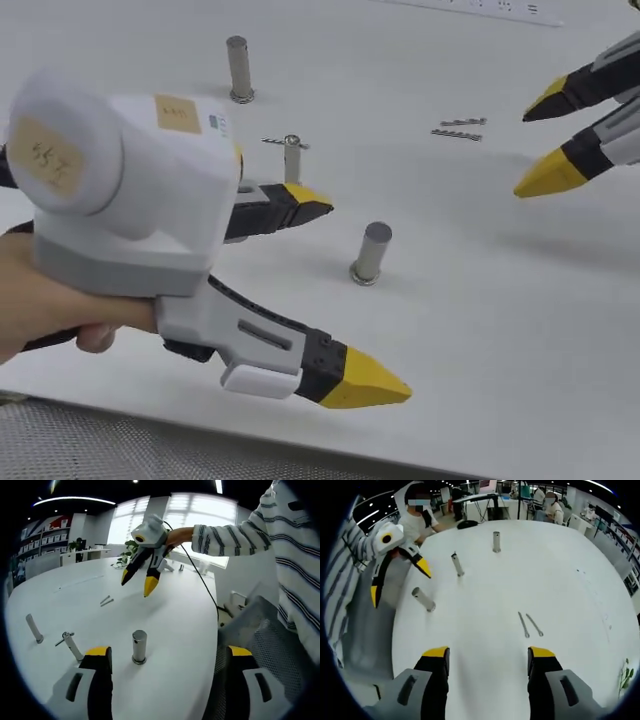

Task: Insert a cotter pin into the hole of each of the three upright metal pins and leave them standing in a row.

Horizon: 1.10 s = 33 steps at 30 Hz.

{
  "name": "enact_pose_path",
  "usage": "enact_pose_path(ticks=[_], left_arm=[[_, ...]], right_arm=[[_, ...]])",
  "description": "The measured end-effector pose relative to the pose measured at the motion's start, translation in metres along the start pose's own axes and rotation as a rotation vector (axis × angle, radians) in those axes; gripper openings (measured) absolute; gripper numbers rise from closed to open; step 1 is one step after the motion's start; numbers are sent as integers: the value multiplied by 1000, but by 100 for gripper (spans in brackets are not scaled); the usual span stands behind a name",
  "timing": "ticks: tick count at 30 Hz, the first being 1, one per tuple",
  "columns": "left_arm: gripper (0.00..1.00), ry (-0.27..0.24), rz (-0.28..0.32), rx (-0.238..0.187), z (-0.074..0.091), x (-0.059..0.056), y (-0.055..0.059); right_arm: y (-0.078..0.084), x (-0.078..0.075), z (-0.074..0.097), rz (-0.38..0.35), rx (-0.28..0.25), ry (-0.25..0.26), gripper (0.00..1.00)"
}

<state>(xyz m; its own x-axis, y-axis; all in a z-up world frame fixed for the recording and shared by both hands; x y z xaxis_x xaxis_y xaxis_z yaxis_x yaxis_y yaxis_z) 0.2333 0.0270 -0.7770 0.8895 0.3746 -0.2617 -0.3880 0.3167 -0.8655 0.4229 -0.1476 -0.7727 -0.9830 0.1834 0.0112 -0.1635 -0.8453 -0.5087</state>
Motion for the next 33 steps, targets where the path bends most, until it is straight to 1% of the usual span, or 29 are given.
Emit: enact_pose_path(ticks=[2, 4, 8, 10, 13, 17, 20, 25, 29, 31, 33], left_arm=[[93, 2, 0, 6, -1, -1, 1], [93, 3, 4, 8, -1, -2, 2], [93, 7, 9, 9, -2, -3, 3], [93, 2, 14, 13, -1, -1, 4], [91, -6, 17, 21, 1, 1, 5], [90, -12, 18, 19, 3, 1, 4], [89, -17, 25, 24, 4, 2, 5], [89, -26, 27, 36, 4, 2, 7], [89, -33, 33, 33, 4, 2, 8], [89, -37, 33, 34, 4, 1, 8], [88, -39, 36, 36, 4, 1, 9]], right_arm=[[-4, -6, -4, -8, -16, -1, 63], [-8, -11, -9, 4, -17, 1, 61], [-11, -18, -17, 35, 1, -1, 56], [-13, -23, -23, 55, 4, 5, 54], [-11, -31, -31, 63, 27, 3, 49], [-10, -34, -38, 76, 43, -15, 43], [-11, -37, -42, 106, 56, -9, 38], [-12, -40, -48, 102, 65, -18, 37], [-11, -40, -53, 119, 83, -28, 33], [-11, -41, -55, 124, 91, -30, 32], [-9, -42, -58, 147, 123, -29, 31]])
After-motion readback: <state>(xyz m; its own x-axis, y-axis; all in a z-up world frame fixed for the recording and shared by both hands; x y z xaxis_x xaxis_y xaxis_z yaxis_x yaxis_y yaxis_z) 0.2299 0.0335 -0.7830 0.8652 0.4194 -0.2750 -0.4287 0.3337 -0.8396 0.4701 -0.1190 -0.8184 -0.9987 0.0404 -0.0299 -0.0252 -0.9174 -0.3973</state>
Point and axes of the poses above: the centre of the closed fingertips' face, and the gripper's own axes: z roughly backward along the fingers, x roughly to its left, y roughly out of its underside, the point moved 6 cm from there along z, roughly backward along the fingers, and after that the axes turned 5 degrees about y, right-handed, at the moved point
